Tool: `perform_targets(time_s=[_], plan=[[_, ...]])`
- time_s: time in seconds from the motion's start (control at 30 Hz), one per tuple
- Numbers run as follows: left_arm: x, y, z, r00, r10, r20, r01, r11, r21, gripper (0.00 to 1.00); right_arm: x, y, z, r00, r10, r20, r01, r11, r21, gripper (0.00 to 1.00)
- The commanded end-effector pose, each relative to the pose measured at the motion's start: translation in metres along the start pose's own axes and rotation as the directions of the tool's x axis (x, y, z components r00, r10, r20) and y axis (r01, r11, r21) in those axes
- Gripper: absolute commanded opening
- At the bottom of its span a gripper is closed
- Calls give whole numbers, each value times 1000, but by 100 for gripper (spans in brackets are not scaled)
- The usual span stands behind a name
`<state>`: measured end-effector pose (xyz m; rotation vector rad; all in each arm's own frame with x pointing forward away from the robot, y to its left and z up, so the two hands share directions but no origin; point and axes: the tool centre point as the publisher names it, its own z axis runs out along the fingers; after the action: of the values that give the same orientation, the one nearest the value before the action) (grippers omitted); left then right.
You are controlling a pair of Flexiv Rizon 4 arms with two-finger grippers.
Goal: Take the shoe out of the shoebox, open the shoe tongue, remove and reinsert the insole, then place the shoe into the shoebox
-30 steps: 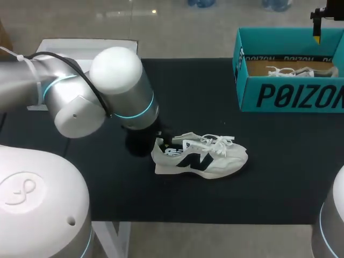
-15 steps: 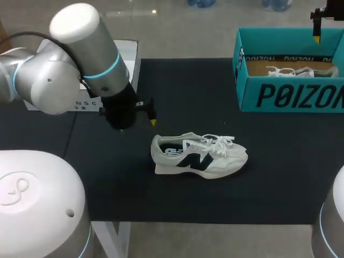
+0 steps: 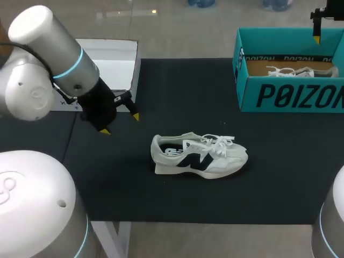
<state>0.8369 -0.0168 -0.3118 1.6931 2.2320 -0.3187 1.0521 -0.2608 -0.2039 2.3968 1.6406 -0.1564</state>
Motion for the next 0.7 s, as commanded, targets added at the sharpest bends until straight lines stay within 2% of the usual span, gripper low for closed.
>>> perform_targets(time_s=[0.03,0.4,0.43,0.53,0.57,0.6,0.7], plan=[[1,-1,1,1000,2,3,-2,1000,-4,100,0,0,0,1000,0,0,0,1000,-1,100],[1,-1,1,1000,2,3,-2,1000,-4,100,0,0,0,1000,0,0,0,1000,-1,100],[10,0,-3,999,-23,34,23,1000,-1,100,0,0,0,1000,0,0,0,1000,-1,100],[39,-5,-9,989,-135,62,130,988,88,100,0,0,0,1000,0,0,0,1000,-1,100],[42,-4,-11,985,-154,71,146,983,109,100,0,0,0,1000,0,0,0,1000,-1,100],[57,-10,-12,978,-197,71,184,970,157,100,0,0,0,1000,0,0,0,1000,-1,100],[83,-19,-10,963,-265,52,237,922,306,100,0,0,0,1000,0,0,0,1000,-1,100]])
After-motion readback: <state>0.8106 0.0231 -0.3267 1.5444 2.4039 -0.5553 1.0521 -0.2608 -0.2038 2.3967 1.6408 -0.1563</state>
